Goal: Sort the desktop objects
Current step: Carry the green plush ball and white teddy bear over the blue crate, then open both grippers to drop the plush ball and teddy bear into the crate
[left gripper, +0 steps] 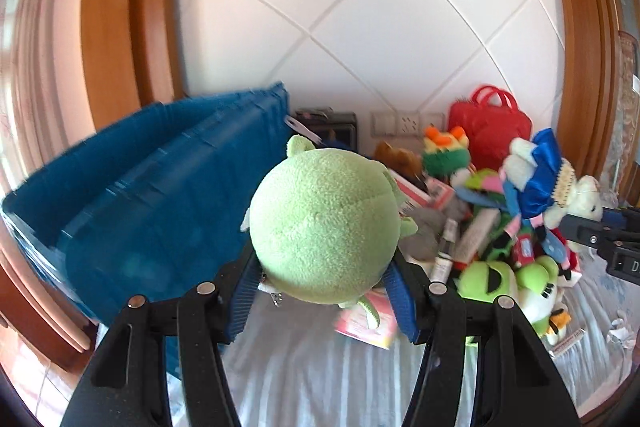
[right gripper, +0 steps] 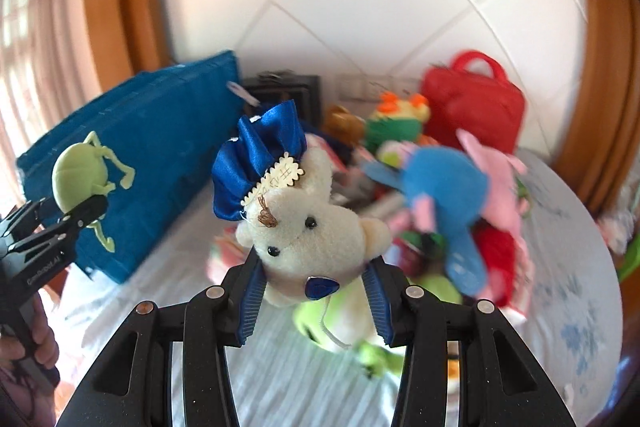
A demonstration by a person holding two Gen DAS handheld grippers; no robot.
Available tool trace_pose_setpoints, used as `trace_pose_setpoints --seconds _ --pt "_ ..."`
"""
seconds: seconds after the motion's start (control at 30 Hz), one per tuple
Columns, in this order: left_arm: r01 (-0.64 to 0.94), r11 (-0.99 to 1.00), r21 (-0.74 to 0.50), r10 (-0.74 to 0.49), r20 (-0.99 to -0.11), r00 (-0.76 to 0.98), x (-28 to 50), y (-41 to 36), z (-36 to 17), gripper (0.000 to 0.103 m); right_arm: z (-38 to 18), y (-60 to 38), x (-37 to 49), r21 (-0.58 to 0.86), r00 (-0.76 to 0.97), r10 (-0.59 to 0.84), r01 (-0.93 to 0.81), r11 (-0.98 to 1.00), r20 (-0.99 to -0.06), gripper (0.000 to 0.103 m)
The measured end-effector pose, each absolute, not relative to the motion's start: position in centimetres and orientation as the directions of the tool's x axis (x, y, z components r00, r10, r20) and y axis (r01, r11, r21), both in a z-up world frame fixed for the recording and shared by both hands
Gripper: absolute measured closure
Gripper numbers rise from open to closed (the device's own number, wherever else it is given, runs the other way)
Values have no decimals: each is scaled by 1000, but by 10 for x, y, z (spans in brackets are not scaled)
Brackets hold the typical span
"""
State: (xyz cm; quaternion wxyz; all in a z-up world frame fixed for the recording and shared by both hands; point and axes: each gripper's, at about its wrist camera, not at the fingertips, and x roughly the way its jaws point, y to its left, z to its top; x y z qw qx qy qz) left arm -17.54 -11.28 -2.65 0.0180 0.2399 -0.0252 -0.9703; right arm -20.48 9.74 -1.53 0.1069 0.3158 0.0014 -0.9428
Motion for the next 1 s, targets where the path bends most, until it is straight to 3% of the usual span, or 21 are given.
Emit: trace_pose_setpoints --seconds 0.43,0.77,1.0 --pt "172 -982 76 -187 -310 -932 -200 -290 34 46 58 -137 -264 7 -806 -346 390 -921 -480 58" --pt "257 -965 46 -250 -446 -860 -264 -410 20 46 50 -267 -311 -87 -775 -278 392 -916 -568 58" --pt "247 -968 46 -236 -502 -832 -278 -429 14 46 36 -295 -328 -173 -765 -181 357 -918 -618 58"
